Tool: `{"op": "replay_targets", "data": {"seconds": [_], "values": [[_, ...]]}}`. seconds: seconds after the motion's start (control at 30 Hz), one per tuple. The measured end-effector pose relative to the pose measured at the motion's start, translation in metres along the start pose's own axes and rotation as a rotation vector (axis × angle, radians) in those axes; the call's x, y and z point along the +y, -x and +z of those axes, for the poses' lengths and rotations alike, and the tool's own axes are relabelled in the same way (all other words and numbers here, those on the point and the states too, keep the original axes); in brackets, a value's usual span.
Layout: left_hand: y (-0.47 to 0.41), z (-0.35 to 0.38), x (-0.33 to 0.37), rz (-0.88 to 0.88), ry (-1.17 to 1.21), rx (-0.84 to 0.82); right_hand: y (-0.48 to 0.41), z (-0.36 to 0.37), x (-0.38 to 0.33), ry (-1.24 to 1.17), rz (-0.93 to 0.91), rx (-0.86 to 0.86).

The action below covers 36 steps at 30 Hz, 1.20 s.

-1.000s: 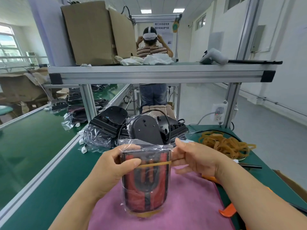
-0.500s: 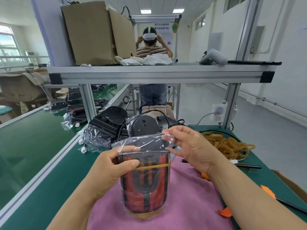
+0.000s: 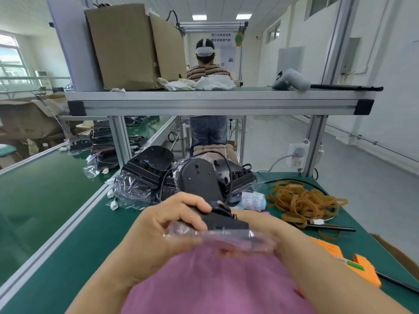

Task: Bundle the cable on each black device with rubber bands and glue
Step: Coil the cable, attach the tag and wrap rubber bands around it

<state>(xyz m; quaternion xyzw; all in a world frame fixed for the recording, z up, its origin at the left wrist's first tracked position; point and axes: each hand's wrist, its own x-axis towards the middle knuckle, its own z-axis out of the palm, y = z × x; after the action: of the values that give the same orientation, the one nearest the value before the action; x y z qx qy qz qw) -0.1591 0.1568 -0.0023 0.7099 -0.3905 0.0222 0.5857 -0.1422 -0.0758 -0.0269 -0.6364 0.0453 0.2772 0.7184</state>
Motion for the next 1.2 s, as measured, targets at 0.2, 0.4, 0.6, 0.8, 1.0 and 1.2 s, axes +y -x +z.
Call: {"op": "replay_targets", "data": {"seconds": [0.2, 0.4, 0.6, 0.8, 1.0, 1.2], "values": [[0.005, -0.013, 0.003, -0.084, 0.026, -0.272, 0.0, 0.008, 0.008, -0.122, -0.043, -0.051], [0.01, -0.022, -0.019, -0.191, 0.243, -0.111, -0.001, 0.01, 0.014, -0.134, -0.18, 0.084], [0.003, -0.011, -0.051, -0.466, 0.232, 0.403, -0.004, 0.011, 0.023, -0.11, -0.283, 0.166], [-0.003, 0.019, -0.06, -0.702, 0.251, 0.365, -0.007, 0.013, 0.029, -0.056, -0.316, 0.214], [-0.008, 0.037, -0.065, -0.672, 0.33, 0.367, -0.008, 0.017, 0.039, -0.016, -0.321, 0.219], [-0.004, 0.042, -0.077, -0.627, 0.165, 0.325, -0.006, 0.004, 0.044, 0.176, -0.259, 0.261]]}}
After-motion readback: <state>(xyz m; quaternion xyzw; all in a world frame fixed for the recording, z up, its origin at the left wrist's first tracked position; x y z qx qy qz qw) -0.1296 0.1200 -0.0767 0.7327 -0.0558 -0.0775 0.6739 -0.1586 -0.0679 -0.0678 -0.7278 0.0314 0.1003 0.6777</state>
